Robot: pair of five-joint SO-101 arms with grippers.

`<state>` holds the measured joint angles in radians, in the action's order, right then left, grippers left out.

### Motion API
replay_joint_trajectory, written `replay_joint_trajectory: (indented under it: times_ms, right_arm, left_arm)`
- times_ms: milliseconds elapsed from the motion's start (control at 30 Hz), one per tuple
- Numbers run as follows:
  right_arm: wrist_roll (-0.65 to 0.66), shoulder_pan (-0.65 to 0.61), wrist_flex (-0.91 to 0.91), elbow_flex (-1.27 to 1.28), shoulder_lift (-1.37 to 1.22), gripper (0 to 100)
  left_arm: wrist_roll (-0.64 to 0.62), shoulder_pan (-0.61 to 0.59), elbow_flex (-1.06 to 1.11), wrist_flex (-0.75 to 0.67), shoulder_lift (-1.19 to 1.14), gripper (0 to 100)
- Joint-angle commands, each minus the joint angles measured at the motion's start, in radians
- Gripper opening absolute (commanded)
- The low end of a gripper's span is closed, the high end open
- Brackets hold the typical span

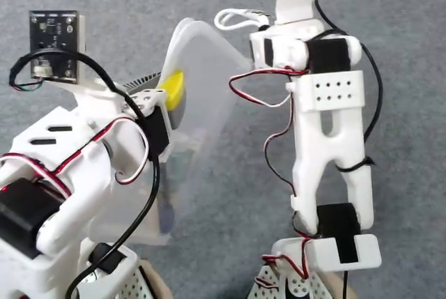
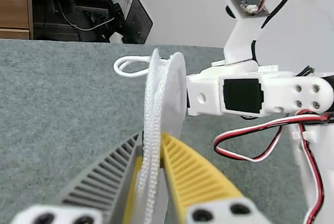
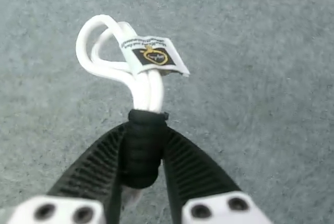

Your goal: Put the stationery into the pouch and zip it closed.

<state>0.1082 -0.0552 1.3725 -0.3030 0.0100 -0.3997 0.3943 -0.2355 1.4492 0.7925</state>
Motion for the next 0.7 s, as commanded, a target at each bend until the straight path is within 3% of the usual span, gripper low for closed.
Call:
replay_joint_trajectory:
  times_ms: [0, 200, 667]
  right_arm:
    - [0.009, 0.118, -0.014, 0.008, -0.021, 1.2]
    - [0.003, 0.190, 0.018, -0.071, -0.025, 1.2]
    - [0.003, 0.305, -0.064, 0.065, -0.025, 1.2]
  left_arm:
    - [-0.003, -0.042, -0.070, -0.009, 0.052, 3]
    - [-0.008, -0.054, 0.041, -0.057, 0.051, 3]
    - [-0.003, -0.113, 0.019, -0.100, 0.002, 3]
